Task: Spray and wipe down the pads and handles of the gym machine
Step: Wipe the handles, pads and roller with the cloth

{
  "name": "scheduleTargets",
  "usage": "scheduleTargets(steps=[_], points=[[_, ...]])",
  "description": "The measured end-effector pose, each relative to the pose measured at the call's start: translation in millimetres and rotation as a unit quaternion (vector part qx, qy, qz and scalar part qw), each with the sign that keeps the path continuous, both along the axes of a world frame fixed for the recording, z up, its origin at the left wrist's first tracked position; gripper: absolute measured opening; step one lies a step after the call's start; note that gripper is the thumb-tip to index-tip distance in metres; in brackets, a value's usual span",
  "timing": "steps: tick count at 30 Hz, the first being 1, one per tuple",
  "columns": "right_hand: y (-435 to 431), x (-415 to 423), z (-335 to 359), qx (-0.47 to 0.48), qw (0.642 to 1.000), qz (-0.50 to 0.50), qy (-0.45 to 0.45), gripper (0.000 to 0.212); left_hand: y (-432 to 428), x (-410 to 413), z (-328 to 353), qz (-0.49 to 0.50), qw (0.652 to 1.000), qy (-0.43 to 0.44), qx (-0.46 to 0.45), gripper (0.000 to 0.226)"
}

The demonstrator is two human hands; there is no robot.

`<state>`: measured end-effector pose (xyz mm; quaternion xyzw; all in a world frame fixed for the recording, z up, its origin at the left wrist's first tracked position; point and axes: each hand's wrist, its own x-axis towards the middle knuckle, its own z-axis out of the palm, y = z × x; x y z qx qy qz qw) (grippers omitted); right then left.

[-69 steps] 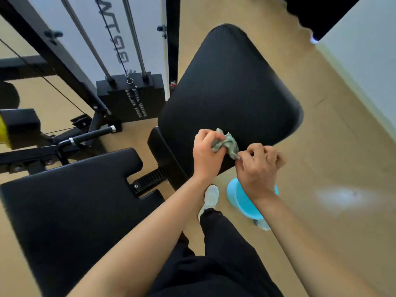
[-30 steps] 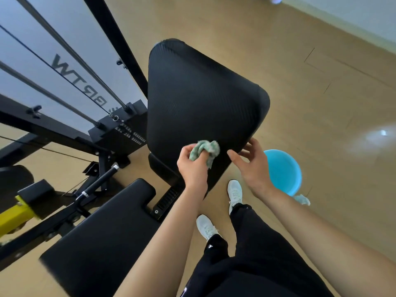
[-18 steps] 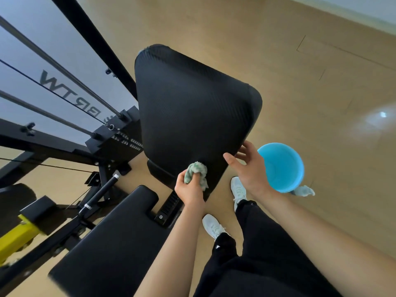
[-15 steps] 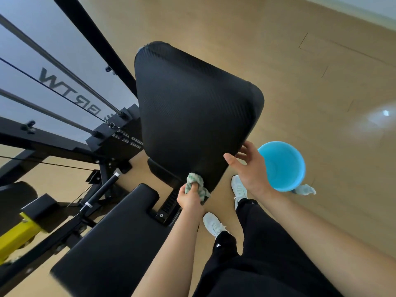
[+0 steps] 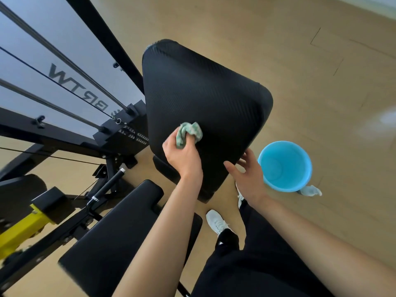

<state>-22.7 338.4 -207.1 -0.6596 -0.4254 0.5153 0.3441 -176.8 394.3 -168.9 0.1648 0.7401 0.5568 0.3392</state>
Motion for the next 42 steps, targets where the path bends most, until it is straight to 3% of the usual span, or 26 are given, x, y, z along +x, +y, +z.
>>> scheduleTargets(steps=[4,7,9,12,14,19,25,29,32,34,39,42], points=[[1,3,-2,-0.003,1.0,0.01,0.001,0.055,17,-11,-3,-0.007,0.996,0.07,0.057,0.024],[2,5,0,-0.006,1.0,0.023,-0.003,0.059,4,-33,-42,0.029,0.997,0.062,-0.048,0.017],[2,6,2,-0.006,0.999,0.032,-0.006,0.06,-18,-46,-70,0.05,0.987,0.011,-0.151,0.014],[1,7,3,-0.003,0.999,0.04,-0.004,0.062,-58,-49,-99,-0.005,0.964,-0.057,-0.26,0.011],[1,7,5,-0.006,0.999,0.048,-0.007,0.063,-74,-38,-105,-0.037,0.957,-0.067,-0.28,0.009],[-2,4,7,-0.002,0.999,0.049,-0.017,0.062,-84,0,-81,-0.072,0.964,-0.086,-0.24,0.005],[-4,3,9,-0.007,0.999,0.045,0.016,0.059,-96,17,-42,-0.228,0.963,-0.117,-0.078,0.007],[-11,-1,17,-0.032,0.999,0.023,0.011,0.053,-114,17,-34,-0.188,0.973,-0.11,-0.074,0.009],[-30,-5,18,-0.097,0.995,0.022,0.02,0.027,-141,16,-32,-0.159,0.976,-0.115,-0.097,0.017],[-50,-3,16,-0.133,0.985,0.104,0.048,0.019,-161,18,-30,-0.132,0.978,-0.121,-0.102,0.022],[-78,6,13,-0.153,0.909,0.375,0.101,0.05,-211,40,-19,-0.063,0.981,-0.143,-0.116,0.031],[-75,8,10,-0.147,0.867,0.467,0.089,0.037,-236,58,-10,-0.02,0.98,-0.152,-0.126,0.035]])
